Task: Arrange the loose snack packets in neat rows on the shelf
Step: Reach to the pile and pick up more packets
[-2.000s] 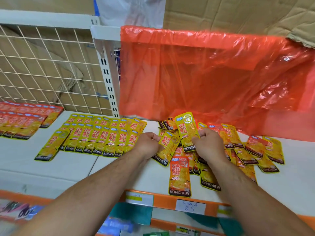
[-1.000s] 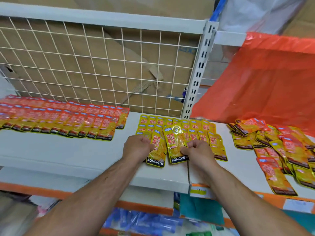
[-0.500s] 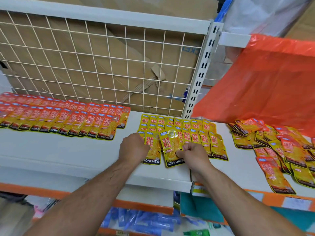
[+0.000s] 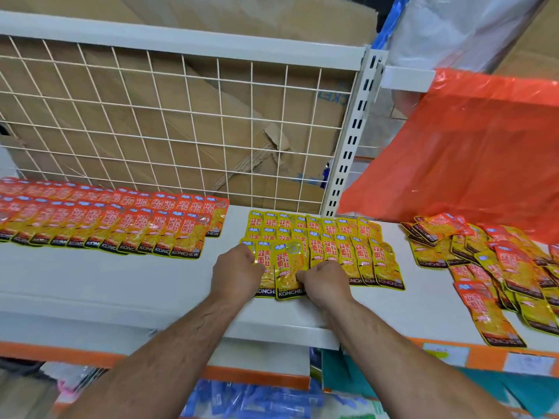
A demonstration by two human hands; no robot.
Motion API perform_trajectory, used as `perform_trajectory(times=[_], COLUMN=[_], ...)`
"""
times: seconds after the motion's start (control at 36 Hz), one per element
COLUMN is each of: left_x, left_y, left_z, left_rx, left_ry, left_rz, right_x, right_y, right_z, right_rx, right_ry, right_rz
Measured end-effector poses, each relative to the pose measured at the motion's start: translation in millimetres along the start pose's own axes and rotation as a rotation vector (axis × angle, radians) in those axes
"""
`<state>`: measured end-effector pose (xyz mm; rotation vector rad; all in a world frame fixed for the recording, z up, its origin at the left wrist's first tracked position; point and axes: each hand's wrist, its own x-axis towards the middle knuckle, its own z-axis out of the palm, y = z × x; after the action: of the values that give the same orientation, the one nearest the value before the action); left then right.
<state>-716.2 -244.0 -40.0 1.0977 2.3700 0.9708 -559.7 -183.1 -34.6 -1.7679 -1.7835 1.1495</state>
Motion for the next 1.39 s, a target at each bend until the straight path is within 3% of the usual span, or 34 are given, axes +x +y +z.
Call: perform_trajectory(times=[0.47, 0.72, 0.94, 1.14, 1.39], left_x=[2, -8, -15, -18, -48], left_y=[-3, 3, 13, 37, 92], left_z=[-1, -4, 4, 33, 85], left_rx=[0.042, 0.276, 0.407, 0.465, 0.406], left_ry=[-0.021, -0.012, -0.008, -0.011, -0.162], left_rz=[0.047, 0.247, 0.446, 0.642, 0.805], right_x=[-10, -11, -12, -11, -17], right_y=[-6, -5, -1, 30, 91], right_z=[5, 6, 0, -42, -113], right_rx=[-0.488, -0.642, -0.634, -0.745, -0.840], right_ry=[0.067, 0.113, 0.145, 0.356, 0.436], right_rz=[-0.099, -0.207, -0.270, -0.457, -0.310])
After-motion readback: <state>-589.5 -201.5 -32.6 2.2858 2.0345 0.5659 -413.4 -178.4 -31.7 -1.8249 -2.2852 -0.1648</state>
